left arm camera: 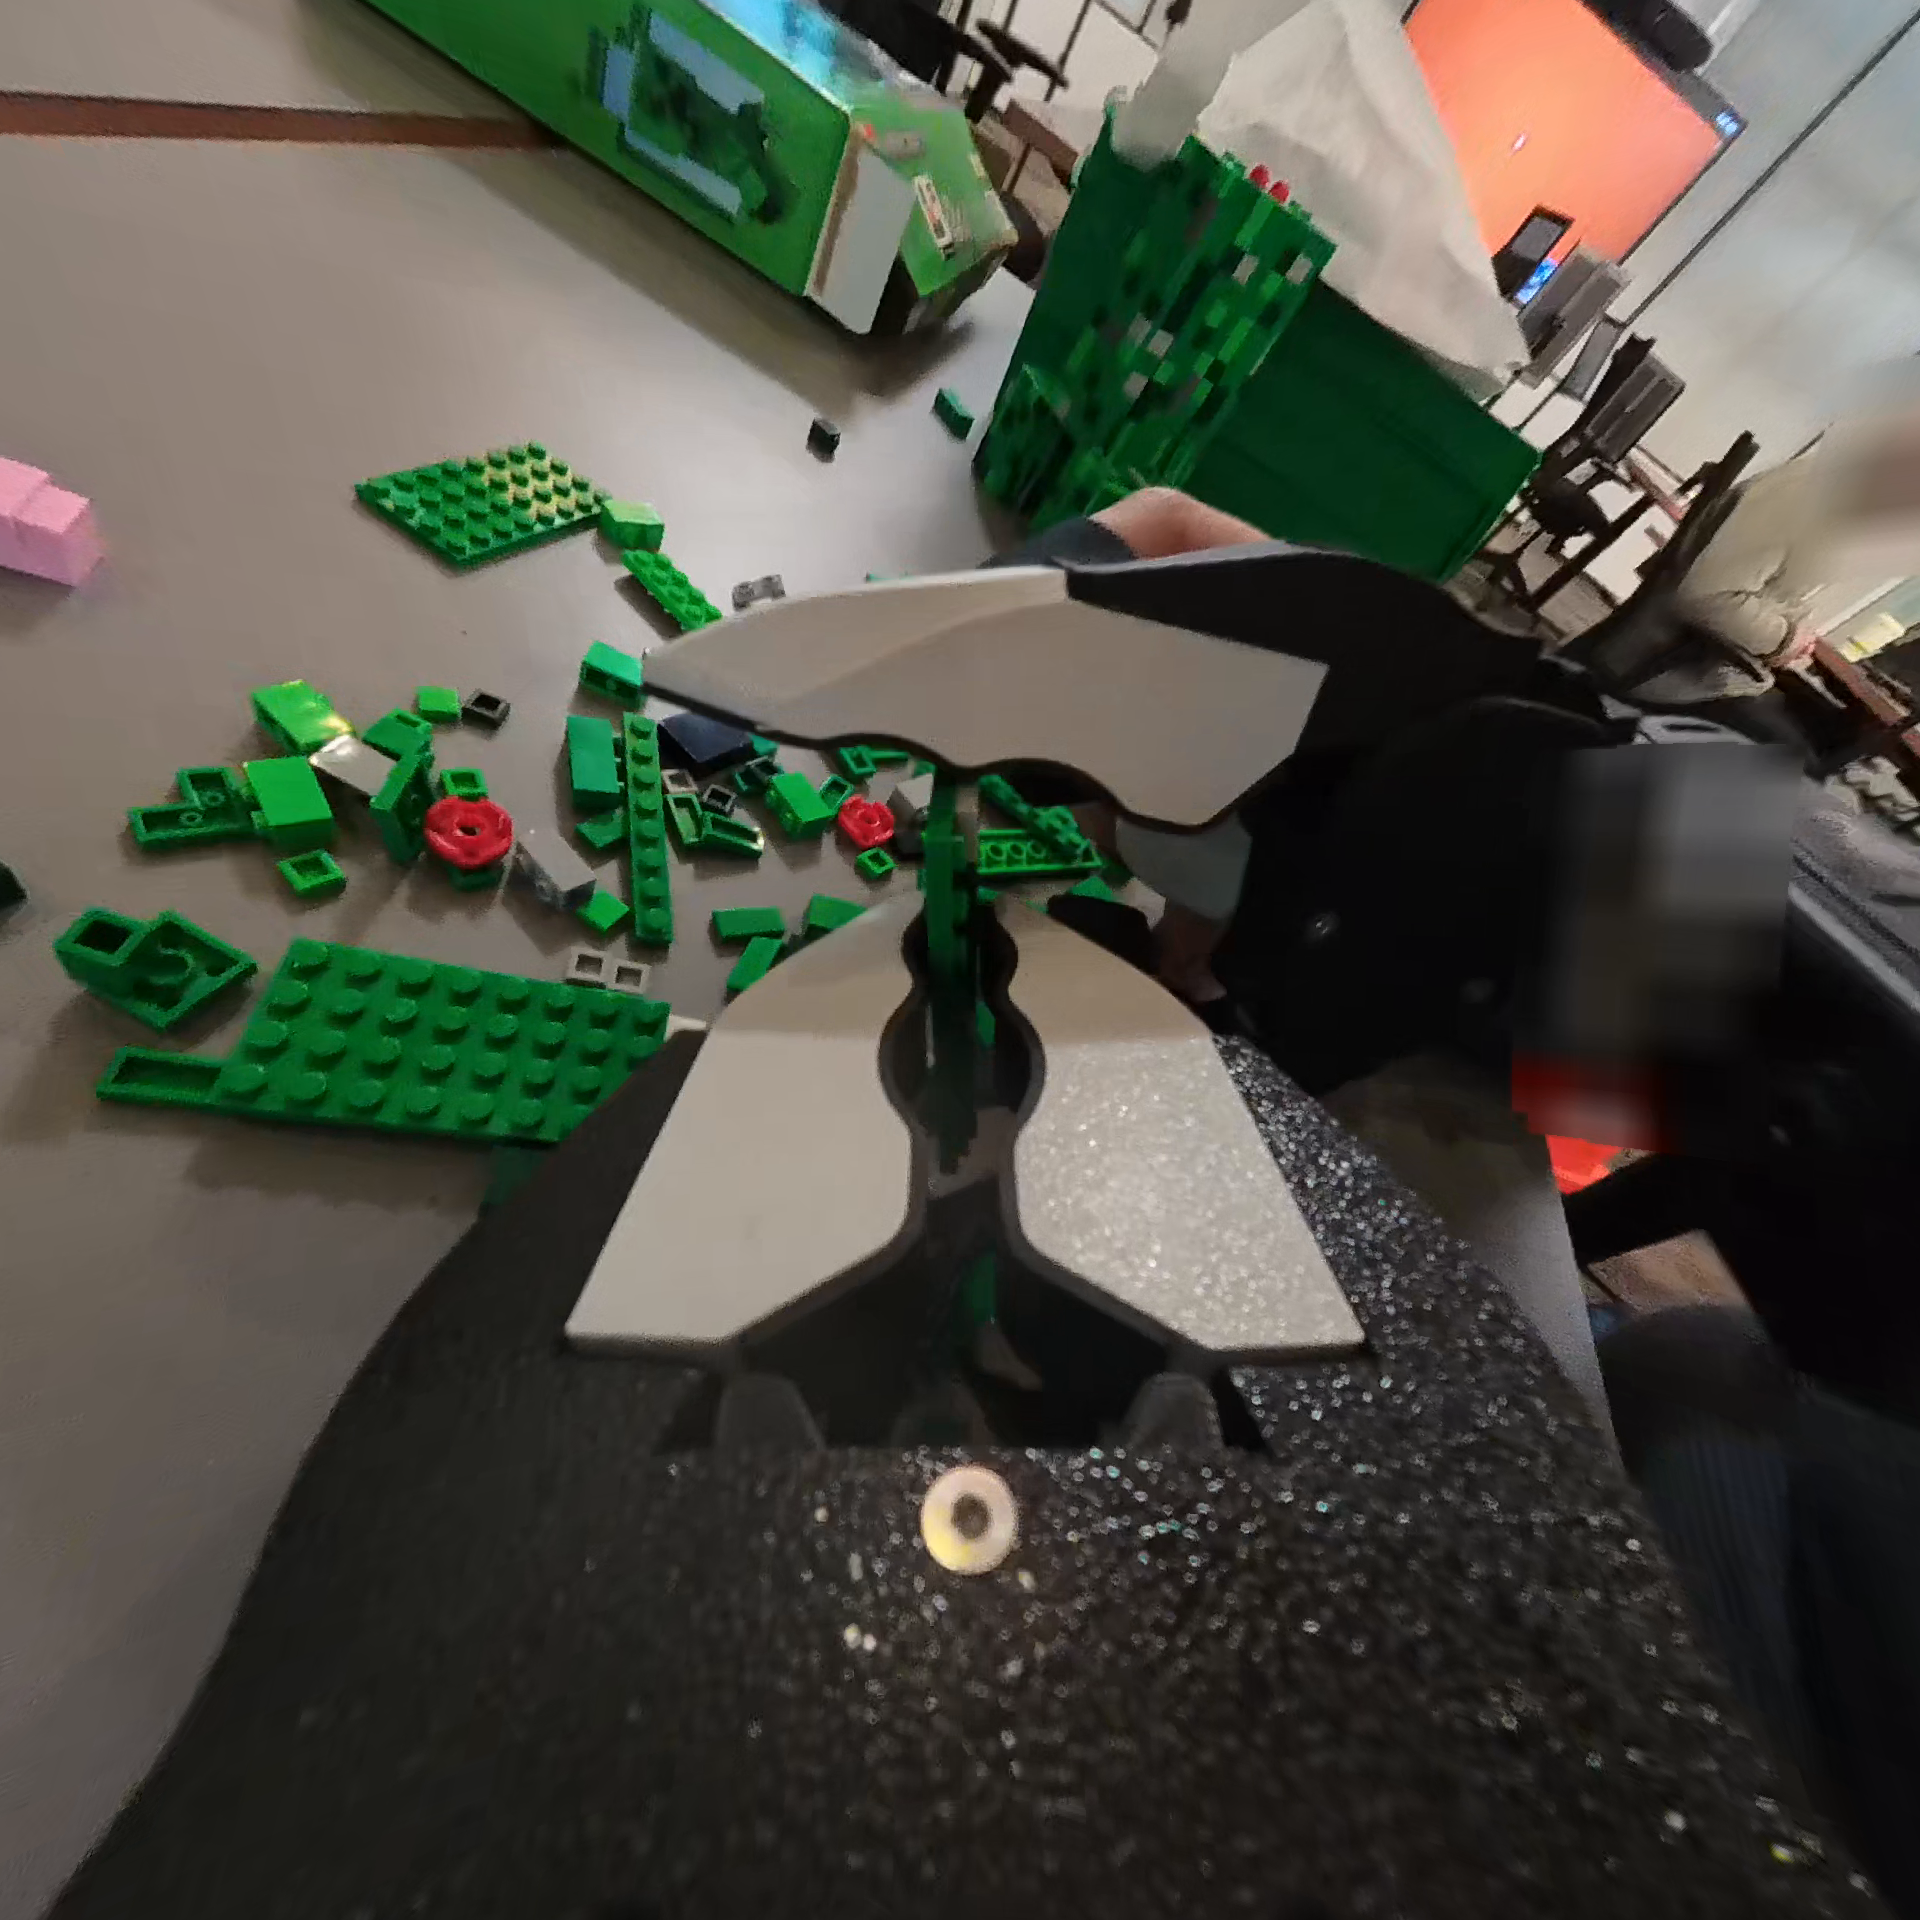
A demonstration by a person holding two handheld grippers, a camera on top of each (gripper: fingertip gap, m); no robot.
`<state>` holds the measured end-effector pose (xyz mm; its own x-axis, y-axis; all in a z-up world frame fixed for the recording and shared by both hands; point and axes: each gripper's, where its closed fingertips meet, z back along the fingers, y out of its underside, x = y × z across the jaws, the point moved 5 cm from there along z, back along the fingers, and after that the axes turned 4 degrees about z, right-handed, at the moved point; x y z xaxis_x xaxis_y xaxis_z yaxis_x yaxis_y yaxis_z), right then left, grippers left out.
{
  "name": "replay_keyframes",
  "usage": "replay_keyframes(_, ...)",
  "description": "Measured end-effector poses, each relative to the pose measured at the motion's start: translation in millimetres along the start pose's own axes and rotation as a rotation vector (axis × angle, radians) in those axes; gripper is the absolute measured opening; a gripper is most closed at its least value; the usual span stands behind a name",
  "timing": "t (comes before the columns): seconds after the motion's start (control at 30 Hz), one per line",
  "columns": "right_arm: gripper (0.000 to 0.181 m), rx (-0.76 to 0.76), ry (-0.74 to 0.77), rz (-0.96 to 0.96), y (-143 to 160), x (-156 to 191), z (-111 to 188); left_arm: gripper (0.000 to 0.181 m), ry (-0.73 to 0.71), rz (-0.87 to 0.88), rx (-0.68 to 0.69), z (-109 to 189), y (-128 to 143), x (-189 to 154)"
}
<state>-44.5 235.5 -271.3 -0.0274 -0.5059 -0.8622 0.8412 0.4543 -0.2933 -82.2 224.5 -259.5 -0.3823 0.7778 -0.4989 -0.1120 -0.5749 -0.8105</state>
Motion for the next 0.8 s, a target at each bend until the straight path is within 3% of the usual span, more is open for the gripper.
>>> replay_keyframes(0.37, 0.092, 0.122, 0.162, 0.200, 0.7, -6.2, -5.2, 0.010, 0.111, 0.307, -0.095, 0.2, -2.3, 6.0)
replay_keyframes(0.8, 0.091, 0.131, 0.228, 0.288, 0.5, -7.4, -10.2, 0.018, 0.165, 0.432, -0.132, 0.9, -0.9, 12.5)
